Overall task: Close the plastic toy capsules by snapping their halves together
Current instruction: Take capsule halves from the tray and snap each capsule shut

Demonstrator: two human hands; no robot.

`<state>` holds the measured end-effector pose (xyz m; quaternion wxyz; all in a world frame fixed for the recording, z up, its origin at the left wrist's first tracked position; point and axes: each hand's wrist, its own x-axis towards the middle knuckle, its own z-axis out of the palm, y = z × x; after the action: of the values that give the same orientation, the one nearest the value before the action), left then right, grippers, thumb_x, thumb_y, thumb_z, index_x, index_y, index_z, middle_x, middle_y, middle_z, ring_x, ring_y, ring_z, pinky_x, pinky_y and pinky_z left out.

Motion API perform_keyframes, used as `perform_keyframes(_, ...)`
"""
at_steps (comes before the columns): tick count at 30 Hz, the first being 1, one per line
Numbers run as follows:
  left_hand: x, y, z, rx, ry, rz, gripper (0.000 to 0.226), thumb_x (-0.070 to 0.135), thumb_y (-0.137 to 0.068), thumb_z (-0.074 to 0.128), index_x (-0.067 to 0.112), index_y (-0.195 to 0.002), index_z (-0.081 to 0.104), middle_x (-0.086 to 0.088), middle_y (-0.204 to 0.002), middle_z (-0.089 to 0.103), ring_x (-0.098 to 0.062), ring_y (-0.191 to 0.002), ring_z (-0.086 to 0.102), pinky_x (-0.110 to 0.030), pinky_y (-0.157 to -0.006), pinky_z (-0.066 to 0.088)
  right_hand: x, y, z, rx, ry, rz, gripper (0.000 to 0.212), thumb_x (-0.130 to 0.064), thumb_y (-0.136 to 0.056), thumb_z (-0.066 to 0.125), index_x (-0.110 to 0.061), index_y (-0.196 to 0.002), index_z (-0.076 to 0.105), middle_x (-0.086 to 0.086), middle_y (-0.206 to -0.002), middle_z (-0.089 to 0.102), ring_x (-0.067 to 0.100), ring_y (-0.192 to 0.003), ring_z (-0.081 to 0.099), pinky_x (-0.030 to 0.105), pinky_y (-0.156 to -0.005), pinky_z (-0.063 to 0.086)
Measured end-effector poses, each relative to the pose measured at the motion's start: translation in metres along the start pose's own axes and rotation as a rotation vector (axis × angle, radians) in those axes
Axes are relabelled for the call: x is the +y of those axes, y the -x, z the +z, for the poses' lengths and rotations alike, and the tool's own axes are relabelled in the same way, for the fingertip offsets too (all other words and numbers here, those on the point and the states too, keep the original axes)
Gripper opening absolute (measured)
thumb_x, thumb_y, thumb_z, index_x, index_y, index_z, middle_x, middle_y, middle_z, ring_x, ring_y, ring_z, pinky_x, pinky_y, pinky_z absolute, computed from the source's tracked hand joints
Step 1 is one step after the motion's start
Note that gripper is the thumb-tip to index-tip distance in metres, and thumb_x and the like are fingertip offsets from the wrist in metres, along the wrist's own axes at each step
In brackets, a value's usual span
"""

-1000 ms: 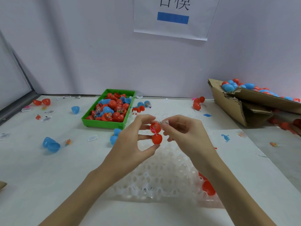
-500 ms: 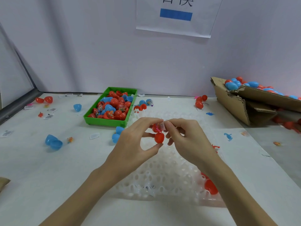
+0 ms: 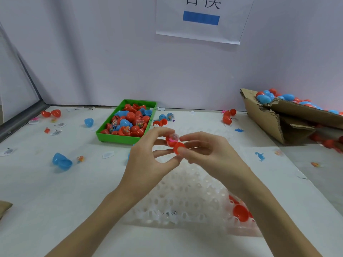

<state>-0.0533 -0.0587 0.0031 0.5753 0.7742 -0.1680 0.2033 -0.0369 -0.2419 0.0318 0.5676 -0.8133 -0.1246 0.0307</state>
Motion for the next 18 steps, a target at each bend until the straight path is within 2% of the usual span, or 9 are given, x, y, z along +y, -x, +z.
perform_keyframes(3, -0.002, 0.001, 0.001, -0.001, -0.067, 0.001, 0.049, 0.009, -0.08, 0.088, 0.025, -0.12, 0.064, 0.016, -0.113, 0.065, -0.007, -0.11, 0.066, -0.011, -0.082, 0.056, 0.002, 0.001, 0.006, 0.031, 0.109, -0.049, 0.025, -0.029, -0.083, 0.085, -0.028, -0.106, 0.075, -0.017, -0.095, 0.077, 0.0, -0.091, 0.073, 0.017, -0.078, 0.059)
perform_keyframes(5, -0.004, 0.001, 0.002, -0.007, -0.066, -0.011, 0.047, 0.01, -0.079, 0.088, 0.023, -0.118, 0.065, 0.013, -0.111, 0.065, -0.01, -0.107, 0.067, -0.014, -0.082, 0.057, 0.005, 0.001, 0.007, 0.027, 0.058, -0.019, 0.024, -0.024, -0.083, 0.085, -0.025, -0.105, 0.075, -0.014, -0.093, 0.078, 0.002, -0.089, 0.074, 0.02, -0.079, 0.06)
perform_keyframes(7, -0.006, 0.002, 0.003, -0.015, -0.076, -0.013, 0.045, 0.012, -0.077, 0.09, 0.021, -0.114, 0.065, 0.009, -0.109, 0.065, -0.013, -0.104, 0.067, -0.017, -0.081, 0.059, 0.007, 0.002, 0.006, 0.01, 0.0, 0.01, 0.021, -0.02, -0.083, 0.085, -0.022, -0.102, 0.075, -0.01, -0.091, 0.079, 0.006, -0.085, 0.076, 0.02, -0.076, 0.06)
perform_keyframes(11, -0.003, 0.001, 0.002, -0.07, -0.079, -0.018, 0.044, 0.016, -0.076, 0.093, 0.019, -0.111, 0.066, 0.002, -0.11, 0.063, -0.013, -0.099, 0.068, -0.019, -0.079, 0.06, 0.008, 0.002, 0.006, 0.055, 0.045, 0.011, 0.017, -0.015, -0.084, 0.08, -0.023, -0.1, 0.077, -0.009, -0.087, 0.078, 0.006, -0.081, 0.075, 0.016, -0.068, 0.057)
perform_keyframes(14, -0.001, -0.003, -0.003, -0.132, 0.057, -0.106, 0.038, 0.004, -0.085, 0.084, 0.017, -0.116, 0.067, 0.001, -0.113, 0.07, -0.014, -0.1, 0.073, -0.024, -0.089, 0.06, 0.005, -0.001, 0.0, 0.102, 0.01, -0.016, 0.015, -0.016, -0.092, 0.072, -0.024, -0.103, 0.077, -0.012, -0.082, 0.076, 0.003, -0.075, 0.072, 0.012, -0.064, 0.053)
perform_keyframes(16, 0.0, -0.005, -0.005, -0.114, 0.176, -0.157, 0.031, -0.003, -0.092, 0.073, 0.017, -0.116, 0.069, 0.002, -0.11, 0.075, -0.015, -0.101, 0.074, -0.025, -0.092, 0.059, 0.001, 0.0, -0.003, 0.106, 0.026, -0.076, 0.015, -0.022, -0.097, 0.068, -0.025, -0.109, 0.077, -0.015, -0.079, 0.074, 0.0, -0.068, 0.067, 0.011, -0.06, 0.05)
perform_keyframes(18, 0.003, -0.005, -0.004, -0.042, 0.216, -0.163, 0.02, 0.007, -0.095, 0.073, 0.018, -0.111, 0.072, 0.003, -0.104, 0.077, -0.016, -0.099, 0.075, -0.025, -0.088, 0.06, 0.0, 0.001, -0.002, 0.11, 0.089, -0.156, 0.02, -0.029, -0.098, 0.067, -0.027, -0.116, 0.076, -0.01, -0.078, 0.071, 0.003, -0.065, 0.06, 0.016, -0.06, 0.051)
